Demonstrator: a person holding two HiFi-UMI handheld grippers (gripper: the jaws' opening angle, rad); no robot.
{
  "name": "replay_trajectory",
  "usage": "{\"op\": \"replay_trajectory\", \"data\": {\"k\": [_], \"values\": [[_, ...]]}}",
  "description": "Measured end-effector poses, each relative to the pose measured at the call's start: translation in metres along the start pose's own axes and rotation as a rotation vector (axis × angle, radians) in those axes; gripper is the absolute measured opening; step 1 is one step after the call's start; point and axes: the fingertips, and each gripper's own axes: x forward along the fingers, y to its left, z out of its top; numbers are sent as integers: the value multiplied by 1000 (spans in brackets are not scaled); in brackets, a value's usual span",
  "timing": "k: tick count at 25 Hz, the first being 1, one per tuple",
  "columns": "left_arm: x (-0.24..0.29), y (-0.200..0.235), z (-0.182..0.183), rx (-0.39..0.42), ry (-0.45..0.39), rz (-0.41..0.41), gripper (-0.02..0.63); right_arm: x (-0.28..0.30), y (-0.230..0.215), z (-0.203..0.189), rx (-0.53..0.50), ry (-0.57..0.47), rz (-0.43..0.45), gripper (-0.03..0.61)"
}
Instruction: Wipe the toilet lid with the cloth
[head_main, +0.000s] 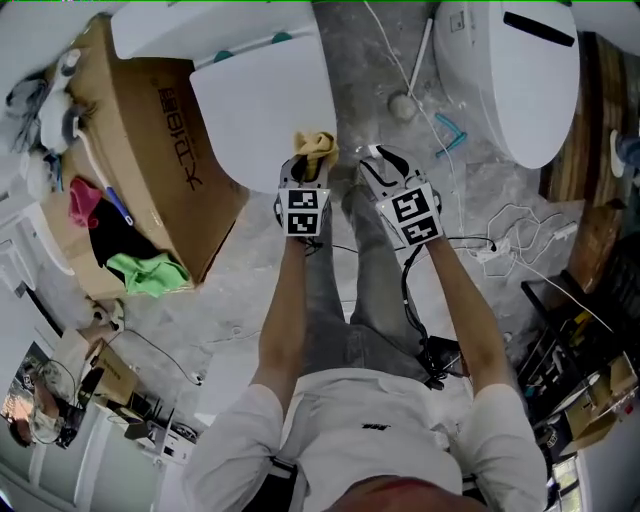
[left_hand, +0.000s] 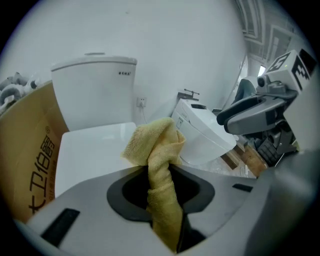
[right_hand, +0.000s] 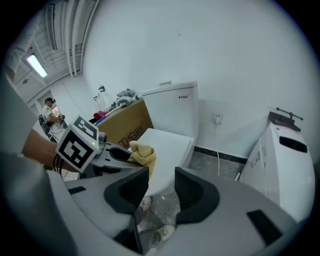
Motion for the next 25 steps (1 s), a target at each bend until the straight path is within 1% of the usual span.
{"op": "replay_trajectory", "data": {"k": [4, 8, 11, 13, 16, 22, 25], "values": [[-55, 1, 45, 17, -68, 16, 118, -37, 11, 50, -14, -70, -14, 179], [-122, 4, 93, 36, -158, 40, 118, -80, 31, 109, -17, -186, -27, 181], [-175, 6, 124, 44, -232, 53, 118, -111, 61, 149, -61, -241, -12, 187], [-208, 6, 142, 64, -273, 56, 118, -128, 84, 170, -110, -251, 2, 187], [-249, 5, 165, 99, -318, 55, 118, -152, 110, 198, -157, -278, 6, 187], [-318, 17, 201, 139, -415, 52, 118, -189, 141, 256, -151, -378, -35, 187], [-348, 19, 217, 177, -466, 40, 118, -202, 157, 273, -168, -406, -54, 187]]}}
